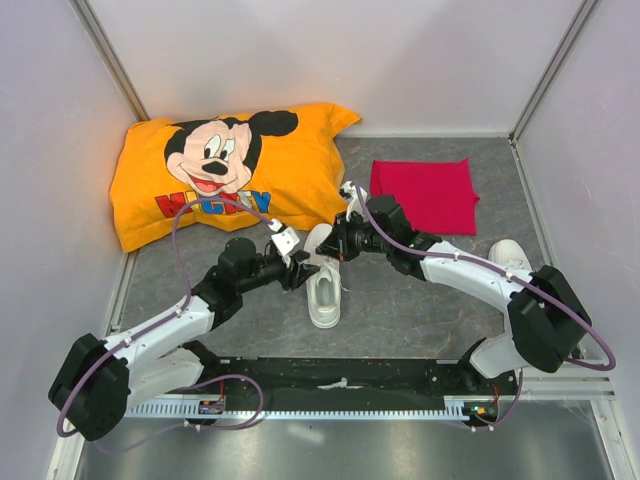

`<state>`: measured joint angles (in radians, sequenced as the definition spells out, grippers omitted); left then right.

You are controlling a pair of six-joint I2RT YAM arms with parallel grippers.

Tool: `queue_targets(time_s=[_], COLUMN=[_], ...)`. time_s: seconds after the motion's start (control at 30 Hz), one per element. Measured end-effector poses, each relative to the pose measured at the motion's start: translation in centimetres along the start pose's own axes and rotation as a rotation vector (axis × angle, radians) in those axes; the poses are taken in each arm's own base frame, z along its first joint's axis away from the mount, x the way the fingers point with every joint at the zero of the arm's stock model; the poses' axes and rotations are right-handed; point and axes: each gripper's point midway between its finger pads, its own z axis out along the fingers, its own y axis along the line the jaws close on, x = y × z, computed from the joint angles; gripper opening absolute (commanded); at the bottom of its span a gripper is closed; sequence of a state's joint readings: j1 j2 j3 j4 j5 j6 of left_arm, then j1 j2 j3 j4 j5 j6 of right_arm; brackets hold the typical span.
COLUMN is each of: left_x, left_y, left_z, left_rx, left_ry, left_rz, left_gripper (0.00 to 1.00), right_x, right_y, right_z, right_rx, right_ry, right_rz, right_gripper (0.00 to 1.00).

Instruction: Tie the shoes

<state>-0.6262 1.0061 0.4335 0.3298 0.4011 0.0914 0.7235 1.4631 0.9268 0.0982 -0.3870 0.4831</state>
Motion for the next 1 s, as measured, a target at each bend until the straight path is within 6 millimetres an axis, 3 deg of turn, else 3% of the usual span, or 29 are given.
queue_targets(time_s=[0.57,0.87,0.93,1.0], left_x=[-0.1,1.4,1.5,1.4], left_y=[0.9,1.3,1.4,1.6], left_z=[1.0,1.8,1.9,1.9], left_rx=[-0.077,-0.105,-0.115,-0.122], left_ry=[-0.022,0.015,0.017,0.012], left_rz=[-0.157,-0.209,-0.211,-0.212], left_gripper=[0.52,0.43,0.44,0.51], right_x=[1.2,0.9,0.8,0.8], right_y=[-0.3,-0.1,0.0,0.0], right_z=[0.2,0.3,0.3,0.3], right_rx=[0.014,0.007,0.005,0.006], right_ry=[-0.004,-0.024,-0.026,-0.026], right_rz=[0.169,0.217,0.221,0.225], right_gripper=[0.0,0.0,0.0,0.0])
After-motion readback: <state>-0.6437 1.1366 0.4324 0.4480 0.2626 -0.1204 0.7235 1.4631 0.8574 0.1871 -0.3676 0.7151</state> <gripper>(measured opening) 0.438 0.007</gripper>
